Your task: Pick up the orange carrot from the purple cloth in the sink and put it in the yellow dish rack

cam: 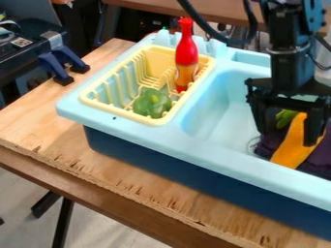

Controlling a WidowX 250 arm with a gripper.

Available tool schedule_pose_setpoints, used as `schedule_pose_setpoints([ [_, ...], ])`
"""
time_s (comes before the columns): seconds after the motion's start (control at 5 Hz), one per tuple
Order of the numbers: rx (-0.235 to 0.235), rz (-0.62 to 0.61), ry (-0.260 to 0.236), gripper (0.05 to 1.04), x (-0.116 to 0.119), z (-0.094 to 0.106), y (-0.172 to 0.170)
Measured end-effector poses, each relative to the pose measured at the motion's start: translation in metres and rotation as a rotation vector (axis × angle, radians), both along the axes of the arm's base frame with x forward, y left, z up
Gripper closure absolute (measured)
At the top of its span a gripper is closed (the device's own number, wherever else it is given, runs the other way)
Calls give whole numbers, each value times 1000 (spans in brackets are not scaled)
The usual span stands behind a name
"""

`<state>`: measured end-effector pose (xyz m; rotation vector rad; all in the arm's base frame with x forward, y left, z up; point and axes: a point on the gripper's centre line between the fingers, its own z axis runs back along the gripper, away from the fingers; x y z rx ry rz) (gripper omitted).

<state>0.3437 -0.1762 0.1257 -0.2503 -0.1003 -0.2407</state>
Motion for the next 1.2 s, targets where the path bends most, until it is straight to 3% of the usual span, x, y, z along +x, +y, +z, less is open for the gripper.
schedule_pose_setpoints([
  [0.4, -35, -32, -25, 81, -3, -4, -14],
  [0.6, 22, -9, 39, 117, 0, -20, -10],
  [0.8, 98, 37, 72, 292, 2, -27, -3],
  [1.0, 134, 83, 73, 528, 3, -28, 2],
  [1.2, 138, 69, 75, 631, -2, -28, 4],
])
